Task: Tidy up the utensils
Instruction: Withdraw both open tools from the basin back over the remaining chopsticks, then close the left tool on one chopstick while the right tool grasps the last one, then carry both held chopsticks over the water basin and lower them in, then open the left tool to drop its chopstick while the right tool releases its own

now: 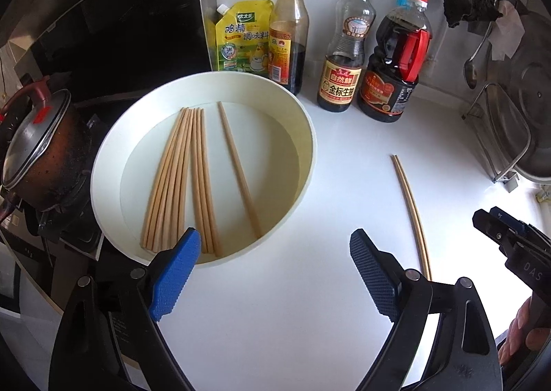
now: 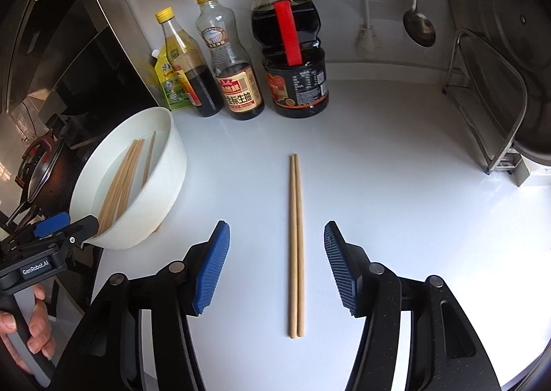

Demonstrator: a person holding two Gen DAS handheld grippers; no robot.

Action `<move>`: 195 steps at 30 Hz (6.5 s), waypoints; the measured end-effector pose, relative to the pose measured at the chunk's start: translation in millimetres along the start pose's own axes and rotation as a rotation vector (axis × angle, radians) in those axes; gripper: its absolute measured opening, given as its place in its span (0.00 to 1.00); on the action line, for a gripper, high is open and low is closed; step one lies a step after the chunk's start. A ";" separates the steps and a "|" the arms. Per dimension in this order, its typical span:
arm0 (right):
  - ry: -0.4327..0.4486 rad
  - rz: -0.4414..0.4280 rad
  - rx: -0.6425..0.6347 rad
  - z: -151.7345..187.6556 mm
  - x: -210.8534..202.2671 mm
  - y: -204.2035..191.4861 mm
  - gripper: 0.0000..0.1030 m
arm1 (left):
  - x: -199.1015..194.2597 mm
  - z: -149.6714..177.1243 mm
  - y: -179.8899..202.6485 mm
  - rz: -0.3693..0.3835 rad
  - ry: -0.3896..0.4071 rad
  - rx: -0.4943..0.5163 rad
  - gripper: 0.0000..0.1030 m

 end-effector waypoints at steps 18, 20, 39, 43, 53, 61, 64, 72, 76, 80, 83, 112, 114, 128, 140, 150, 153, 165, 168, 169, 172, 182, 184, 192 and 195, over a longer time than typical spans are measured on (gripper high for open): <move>-0.080 0.020 0.009 18.9 44.4 43.1 0.53 | 18.9 1.5 57.5 0.000 -0.030 0.070 0.85; -0.083 0.020 0.004 18.7 48.3 44.9 0.53 | 21.4 0.5 59.8 -0.005 -0.027 0.074 0.85; -0.131 0.062 -0.055 32.4 90.6 44.5 0.53 | 35.3 1.6 81.9 0.001 -0.043 0.096 0.86; -0.127 0.090 -0.085 34.2 94.6 41.3 0.53 | 36.8 2.3 83.5 0.003 -0.043 0.097 0.86; -0.110 0.141 -0.156 34.1 98.5 32.7 0.53 | 37.4 3.4 91.8 0.009 -0.046 0.101 0.86; -0.078 0.174 -0.155 28.9 97.0 44.5 0.53 | 32.7 3.3 105.0 0.026 -0.026 0.105 0.86; -0.067 0.177 -0.141 29.2 94.8 55.8 0.53 | 33.4 2.5 113.6 0.033 -0.024 0.118 0.86; -0.042 0.177 -0.132 28.5 89.0 85.4 0.53 | 48.1 6.4 147.9 0.063 -0.036 0.145 0.87; -0.032 0.174 -0.133 28.4 86.3 97.8 0.53 | 61.5 8.0 160.0 0.052 -0.039 0.147 0.87; -0.025 0.153 -0.167 27.4 85.1 102.7 0.54 | 77.1 7.0 162.4 0.027 -0.047 0.134 0.87; -0.023 0.139 -0.209 27.4 86.0 100.8 0.54 | 88.9 6.3 160.4 -0.006 -0.055 0.117 0.87; 0.003 0.091 -0.378 16.3 100.7 81.4 0.37 | 124.1 5.7 177.1 -0.012 -0.071 0.118 0.55; -0.002 0.087 -0.395 17.4 100.7 77.4 0.24 | 122.7 6.2 181.9 0.007 -0.074 0.128 0.37; -0.023 0.030 -0.266 16.2 87.8 75.4 0.06 | 105.2 7.4 176.8 0.054 -0.113 0.172 0.07; 0.055 -0.037 -0.208 -19.4 28.4 -7.6 0.06 | 23.5 -39.6 93.3 0.105 0.019 0.133 0.07; 0.068 -0.117 -0.302 -71.7 41.5 -142.6 0.06 | 8.7 -67.2 -39.5 0.006 0.054 0.047 0.07; 0.031 -0.130 -0.329 -76.9 60.4 -177.1 0.06 | 18.9 -70.1 -75.8 -0.012 0.035 0.018 0.07; -0.135 -0.093 -0.344 -86.6 135.1 -242.7 0.06 | 78.8 -73.3 -131.1 0.005 -0.065 -0.043 0.07; -0.162 -0.089 -0.329 -88.4 145.9 -243.1 0.06 | 90.8 -71.1 -135.2 0.011 -0.094 -0.053 0.07; -0.165 -0.087 -0.327 -89.2 148.1 -243.4 0.06 | 94.0 -71.2 -136.1 0.014 -0.104 -0.055 0.07; -0.178 -0.090 -0.324 -90.4 151.3 -241.9 0.06 | 98.7 -72.4 -139.1 0.015 -0.114 -0.061 0.07; -0.115 -0.073 -0.320 -94.1 126.4 -229.8 0.28 | 83.6 -67.6 -153.7 0.009 -0.097 -0.136 0.69; -0.106 -0.076 -0.318 -91.8 119.7 -227.3 0.29 | 75.3 -65.9 -156.0 0.005 -0.080 -0.146 0.71; -0.077 -0.080 -0.297 -79.3 91.2 -215.4 0.46 | 50.4 -52.3 -159.5 -0.034 -0.051 -0.182 0.86; -0.073 -0.088 -0.291 -73.1 82.7 -211.8 0.48 | 40.8 -48.0 -157.8 -0.047 -0.037 -0.187 0.86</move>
Point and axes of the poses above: each gripper's, at about its wrist camera, not at the fingertips, and x roughly the way its jaws point, y to its right, z to its underside, the point moved 10 cm from there along x, roughly the way its jaws point, and after that the axes turned 14 degrees about -y, right-handed, at the moved point
